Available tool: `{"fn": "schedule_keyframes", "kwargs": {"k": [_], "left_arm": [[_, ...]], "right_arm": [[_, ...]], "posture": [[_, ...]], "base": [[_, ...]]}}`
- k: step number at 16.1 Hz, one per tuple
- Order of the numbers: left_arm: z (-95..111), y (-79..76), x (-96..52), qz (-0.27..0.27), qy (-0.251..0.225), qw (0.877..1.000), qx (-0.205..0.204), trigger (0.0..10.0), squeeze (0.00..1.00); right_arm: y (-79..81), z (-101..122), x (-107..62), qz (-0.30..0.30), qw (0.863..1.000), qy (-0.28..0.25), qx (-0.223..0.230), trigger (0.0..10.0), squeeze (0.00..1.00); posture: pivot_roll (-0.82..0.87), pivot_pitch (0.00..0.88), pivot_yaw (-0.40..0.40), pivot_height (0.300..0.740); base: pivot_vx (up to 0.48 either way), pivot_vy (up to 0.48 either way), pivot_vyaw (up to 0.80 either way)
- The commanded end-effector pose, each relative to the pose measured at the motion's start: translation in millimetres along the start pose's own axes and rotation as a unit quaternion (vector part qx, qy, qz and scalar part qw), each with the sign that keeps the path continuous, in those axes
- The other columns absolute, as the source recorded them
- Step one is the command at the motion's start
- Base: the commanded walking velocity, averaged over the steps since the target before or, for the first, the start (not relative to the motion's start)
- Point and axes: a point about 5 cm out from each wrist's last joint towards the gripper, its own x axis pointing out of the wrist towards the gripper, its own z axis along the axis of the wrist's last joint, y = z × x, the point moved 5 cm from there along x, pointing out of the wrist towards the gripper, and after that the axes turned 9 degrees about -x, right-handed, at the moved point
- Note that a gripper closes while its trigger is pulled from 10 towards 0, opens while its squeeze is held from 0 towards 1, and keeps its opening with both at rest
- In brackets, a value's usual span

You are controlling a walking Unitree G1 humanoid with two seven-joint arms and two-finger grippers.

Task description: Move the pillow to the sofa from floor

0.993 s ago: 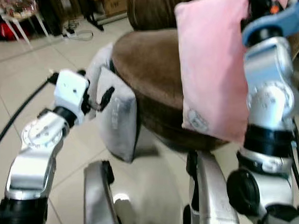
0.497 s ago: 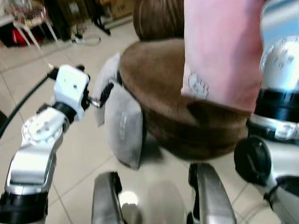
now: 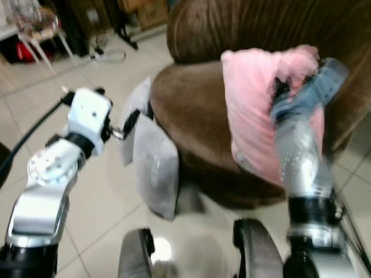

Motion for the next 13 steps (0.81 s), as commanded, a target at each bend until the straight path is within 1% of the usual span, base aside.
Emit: {"fn": "schedule_keyframes", "kwargs": {"k": [1, 2, 4, 5, 6, 7, 8, 10, 12, 13], "left_arm": [[-5, -0.1, -1.4, -0.004, 0.010, 1.000, 0.007, 10.0, 0.00], [-5, 0.4, -1.8, -0.004, 0.011, 1.000, 0.008, 10.0, 0.00], [-8, 2.7, -3.2, 0.000, 0.014, 1.000, 0.005, 10.0, 0.00], [-12, 2.2, -4.3, 0.002, 0.020, 1.000, -0.001, 10.0, 0.00], [-19, 0.0, -6.6, 0.006, 0.033, 0.999, -0.017, 10.0, 0.00], [-25, -1.9, -8.7, 0.012, 0.041, 0.999, -0.031, 10.0, 0.00], [-27, -3.0, -9.2, 0.014, 0.043, 0.998, -0.039, 10.0, 0.00], [-24, -9.3, -8.7, 0.007, 0.034, 0.999, -0.040, 10.0, 0.00], [-19, -6.2, -2.8, 0.030, 0.017, 0.999, -0.036, 10.0, 0.00], [-20, -5.8, -1.9, 0.034, 0.016, 0.999, -0.034, 10.0, 0.00]], "right_arm": [[9.4, -11, -10.9, 0.017, 1.000, 0.005, -0.019, 10.0, 0.00], [9.5, -13, -14.3, 0.017, 1.000, 0.009, -0.017, 10.0, 0.00], [8.5, -8, -20.9, 0.019, 0.999, 0.006, -0.033, 10.0, 0.00], [7.8, -6, -22.6, 0.021, 0.999, 0.003, -0.048, 10.0, 0.00], [9.9, -3, -25.6, 0.031, 0.996, -0.002, -0.081, 10.0, 0.00], [10.6, -2, -29.6, 0.036, 0.994, -0.005, -0.102, 10.0, 0.00], [9.5, 0, -32.1, 0.034, 0.994, -0.005, -0.105, 10.0, 0.00], [2.0, 7, -40.3, 0.018, 0.996, -0.008, -0.086, 10.0, 0.00], [-0.7, 22, -48.8, 0.006, 0.997, -0.026, -0.078, 10.0, 0.00], [-2.3, 26, -50.5, 0.004, 0.996, -0.030, -0.079, 10.0, 0.00]], "posture": [[-0.09, 0.000, 0.063, 0.630], [-0.09, 0.000, 0.069, 0.635], [-0.10, 0.000, 0.073, 0.655], [-0.10, 0.000, 0.073, 0.665], [-0.10, 0.000, 0.068, 0.675], [-0.10, 0.000, 0.065, 0.685], [-0.10, 0.000, 0.063, 0.695], [-0.11, 0.000, 0.067, 0.715], [-0.14, 0.000, 0.091, 0.740], [-0.16, 0.000, 0.101, 0.740]], "base": [[0.000, 0.000, 0.00], [0.000, 0.000, 0.00], [0.000, 0.000, 0.00], [0.000, 0.000, 0.00], [0.000, 0.000, 0.00], [0.000, 0.000, 0.00], [0.000, 0.000, 0.00], [0.000, 0.000, 0.00], [0.000, 0.000, 0.00], [0.000, 0.000, 0.00]]}}
